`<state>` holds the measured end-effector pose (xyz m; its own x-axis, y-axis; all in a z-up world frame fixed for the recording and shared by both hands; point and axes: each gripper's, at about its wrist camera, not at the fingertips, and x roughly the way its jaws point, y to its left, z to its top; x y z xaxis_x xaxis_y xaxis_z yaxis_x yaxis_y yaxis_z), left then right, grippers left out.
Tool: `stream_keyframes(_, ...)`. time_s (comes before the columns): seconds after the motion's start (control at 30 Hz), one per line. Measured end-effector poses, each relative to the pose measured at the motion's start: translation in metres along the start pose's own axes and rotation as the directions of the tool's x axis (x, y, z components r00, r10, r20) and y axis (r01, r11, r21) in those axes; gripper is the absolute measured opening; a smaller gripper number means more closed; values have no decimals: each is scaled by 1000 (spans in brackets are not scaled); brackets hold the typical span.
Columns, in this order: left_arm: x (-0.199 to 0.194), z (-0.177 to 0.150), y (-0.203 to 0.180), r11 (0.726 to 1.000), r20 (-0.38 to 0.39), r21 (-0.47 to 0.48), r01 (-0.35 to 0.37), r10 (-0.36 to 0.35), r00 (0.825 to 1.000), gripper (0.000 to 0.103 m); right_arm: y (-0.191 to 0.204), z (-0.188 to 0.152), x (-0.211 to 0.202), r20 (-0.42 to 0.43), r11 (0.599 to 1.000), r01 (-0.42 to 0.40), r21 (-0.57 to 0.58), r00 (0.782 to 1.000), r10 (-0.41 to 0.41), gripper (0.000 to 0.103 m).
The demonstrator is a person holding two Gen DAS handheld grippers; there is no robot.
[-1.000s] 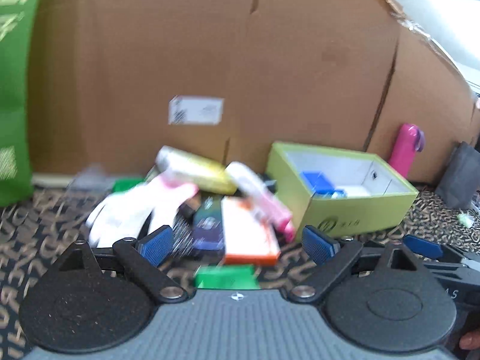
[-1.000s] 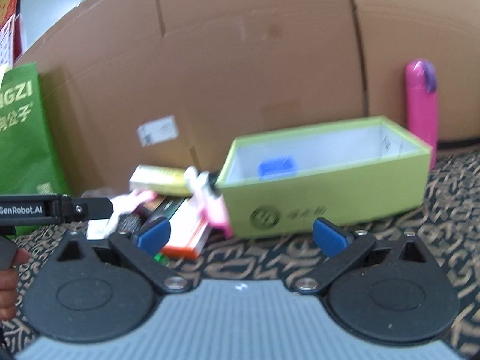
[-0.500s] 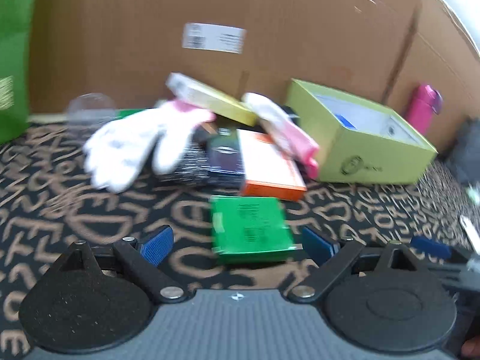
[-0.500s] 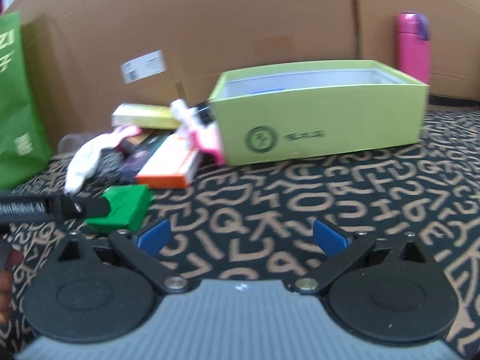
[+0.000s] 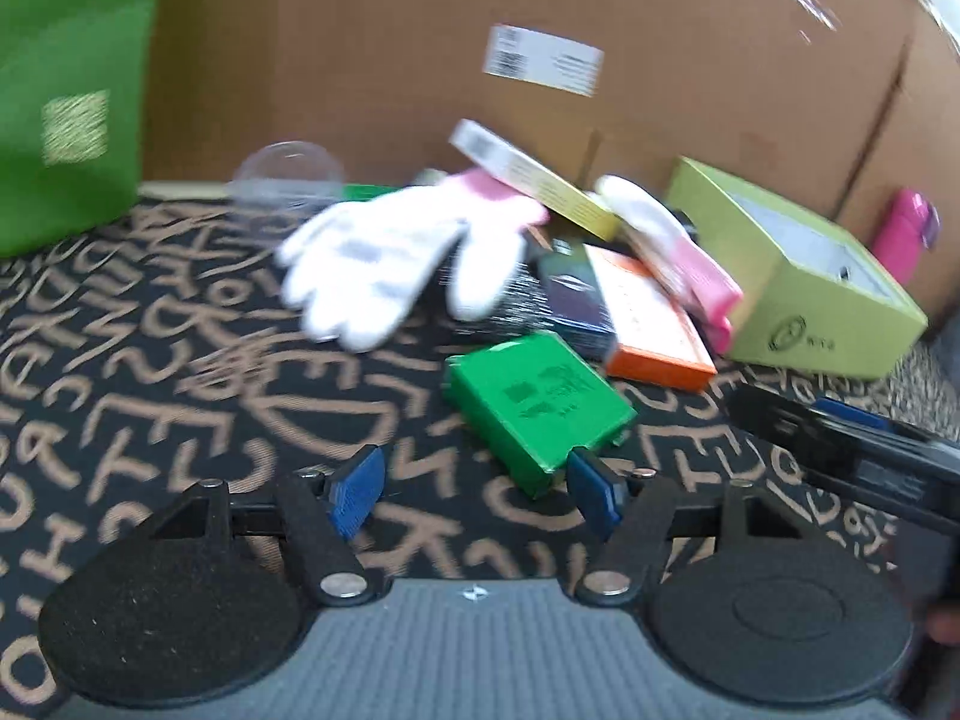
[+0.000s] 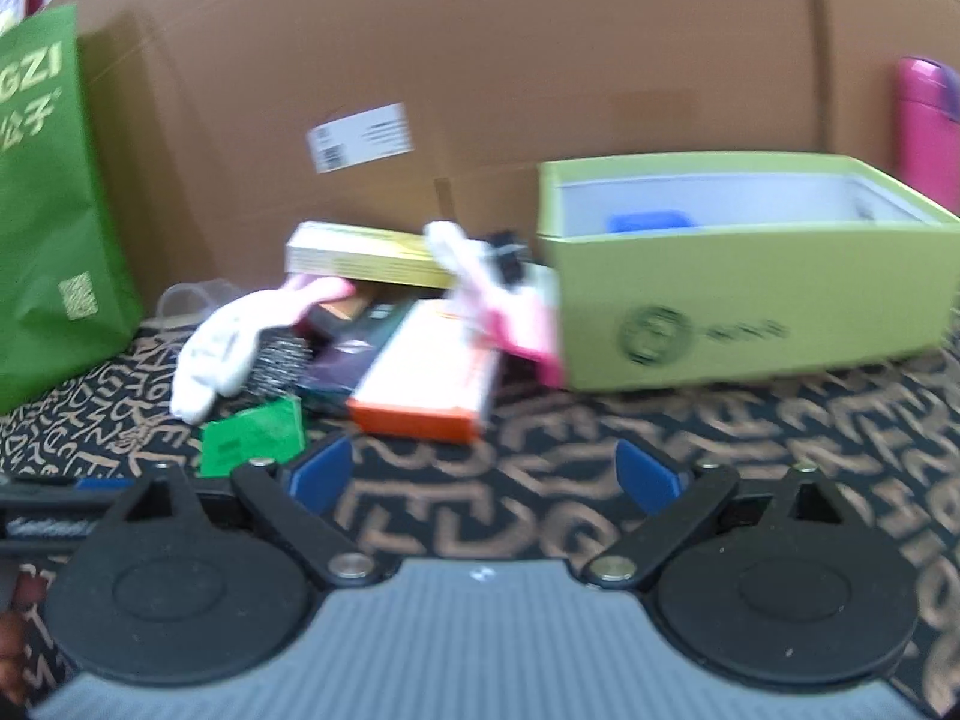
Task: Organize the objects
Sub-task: 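Withdraw both tools from the box back toward the pile, then grasp the green box with the left tool while the right tool grasps the orange-white box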
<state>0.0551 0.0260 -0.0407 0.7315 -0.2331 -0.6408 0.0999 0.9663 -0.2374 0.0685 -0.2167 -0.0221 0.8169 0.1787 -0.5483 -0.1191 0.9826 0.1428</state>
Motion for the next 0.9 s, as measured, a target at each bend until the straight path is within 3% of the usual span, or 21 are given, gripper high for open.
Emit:
stream_keyframes(0.23,-10,3,24,997,11,-76,20,-19,1000,79,29,18,52,-45,999,-25,-48,999,23,87)
stream_keyframes(0.3,-9,6,24,995,3,-89,42,-42,999,80,31,17,64,-70,997,-13,-73,998,8,70)
stream_keyframes(0.33,-8,7,23,994,-2,-92,53,-53,999,81,29,16,68,-84,997,-13,-77,996,6,70)
stream_keyframes(0.57,19,19,-8,994,-53,-77,74,-79,996,83,1,-5,26,-68,999,-30,-31,997,27,66)
stream_keyframes(0.83,56,33,-51,997,-56,64,41,-37,998,83,-11,-33,-28,-64,999,-28,-24,998,26,65)
stream_keyframes(0.9,61,33,-57,991,-50,132,13,-6,999,75,-11,-39,-38,-65,999,-27,-33,998,25,65)
